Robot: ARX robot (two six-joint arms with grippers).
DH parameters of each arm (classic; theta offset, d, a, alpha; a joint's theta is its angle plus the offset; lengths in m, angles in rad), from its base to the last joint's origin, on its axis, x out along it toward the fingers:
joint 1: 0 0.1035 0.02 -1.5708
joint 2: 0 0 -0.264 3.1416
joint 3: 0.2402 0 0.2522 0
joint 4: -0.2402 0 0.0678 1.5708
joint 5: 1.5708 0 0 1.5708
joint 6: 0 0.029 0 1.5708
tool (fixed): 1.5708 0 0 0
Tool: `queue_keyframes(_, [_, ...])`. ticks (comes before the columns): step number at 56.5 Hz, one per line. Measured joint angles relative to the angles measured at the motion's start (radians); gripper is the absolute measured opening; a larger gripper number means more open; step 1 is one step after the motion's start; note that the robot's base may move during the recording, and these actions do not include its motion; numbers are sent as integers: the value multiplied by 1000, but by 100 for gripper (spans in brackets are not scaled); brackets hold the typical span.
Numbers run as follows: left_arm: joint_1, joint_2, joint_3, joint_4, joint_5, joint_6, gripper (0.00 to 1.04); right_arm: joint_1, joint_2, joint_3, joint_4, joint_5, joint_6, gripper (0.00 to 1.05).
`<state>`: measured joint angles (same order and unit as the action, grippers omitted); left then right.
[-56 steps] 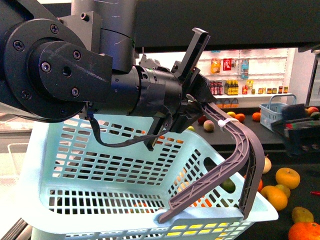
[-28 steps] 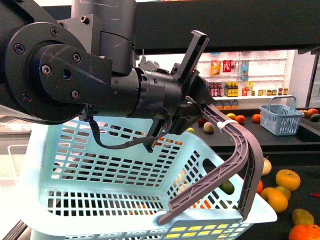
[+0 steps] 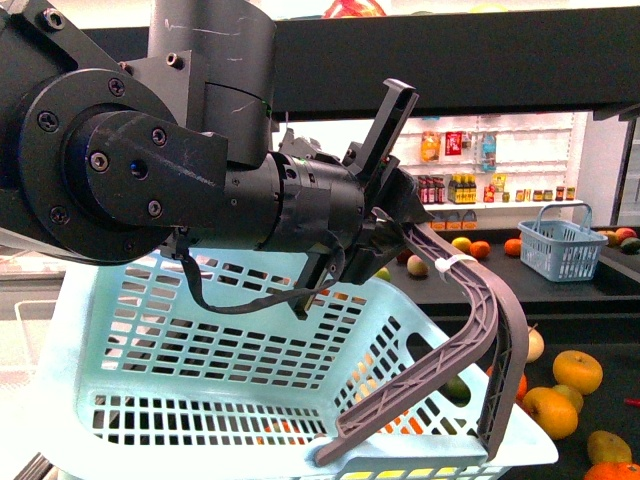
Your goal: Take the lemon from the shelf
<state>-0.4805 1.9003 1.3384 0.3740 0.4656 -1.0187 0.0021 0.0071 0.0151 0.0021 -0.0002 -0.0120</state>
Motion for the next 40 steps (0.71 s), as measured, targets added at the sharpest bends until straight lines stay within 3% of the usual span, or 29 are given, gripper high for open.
queue_keyframes(11, [0,0,0,0,-2,1,12,0,-2,0,0,0,0,4])
queue_keyframes(19, [0,0,0,0,-1,0,12,0,-2,0,0,-1,0,28])
queue_keyframes(27, [0,0,0,0,-2,0,12,0,-2,0,0,0,0,59])
queue_keyframes(40, [0,0,0,0,-2,0,12,0,-2,0,0,0,0,95])
